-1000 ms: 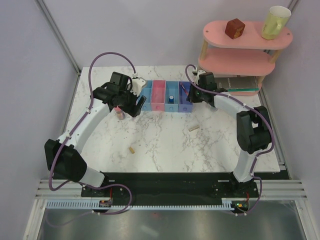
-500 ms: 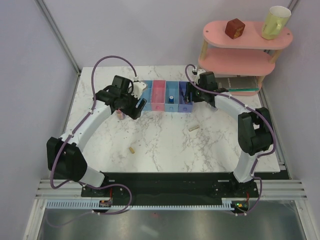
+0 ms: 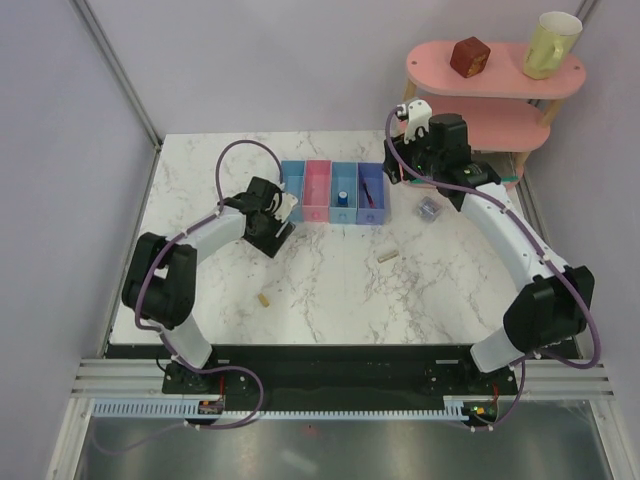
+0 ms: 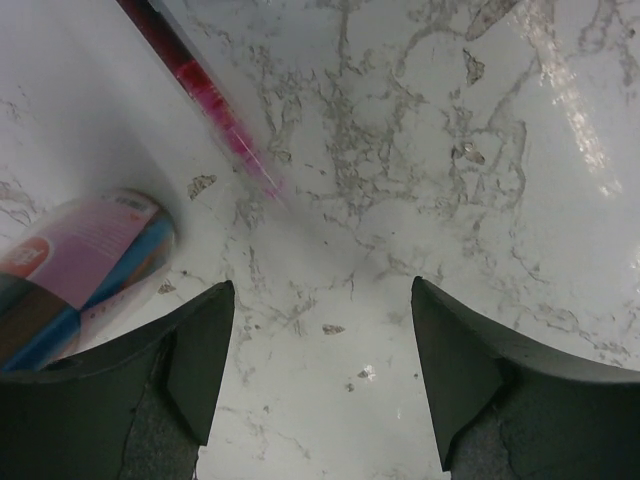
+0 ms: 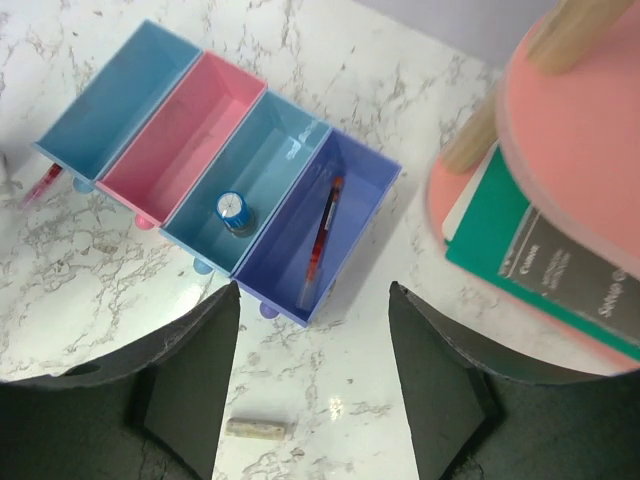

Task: Sort the stationery into containers
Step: Pick up the pen from the center of the board.

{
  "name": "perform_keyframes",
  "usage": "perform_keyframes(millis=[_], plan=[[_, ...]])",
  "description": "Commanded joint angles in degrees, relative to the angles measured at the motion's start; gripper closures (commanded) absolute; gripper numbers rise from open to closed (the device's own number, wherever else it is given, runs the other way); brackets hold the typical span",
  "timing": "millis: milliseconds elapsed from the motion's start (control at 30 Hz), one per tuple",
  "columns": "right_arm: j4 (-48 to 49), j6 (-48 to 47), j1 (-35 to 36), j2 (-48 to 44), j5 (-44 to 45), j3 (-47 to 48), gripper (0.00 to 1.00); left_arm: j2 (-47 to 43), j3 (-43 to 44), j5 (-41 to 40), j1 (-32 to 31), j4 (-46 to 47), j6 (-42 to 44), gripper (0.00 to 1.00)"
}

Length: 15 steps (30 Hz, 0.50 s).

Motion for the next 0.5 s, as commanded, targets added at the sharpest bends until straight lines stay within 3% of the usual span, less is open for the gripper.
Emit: perform_keyframes(millis=[0, 467], plan=[[-5.7, -5.4, -0.5, -3.4, -0.4, 1.7, 0.31, 3.1, 2.8, -1.9, 0.3, 6.2, -1.5, 0.22], [-8.8, -5.6, -0.4, -5.4, 0.6, 2.4, 0.33, 7.7, 2.0, -2.3, 1.8, 12.6, -2.9, 0.25]])
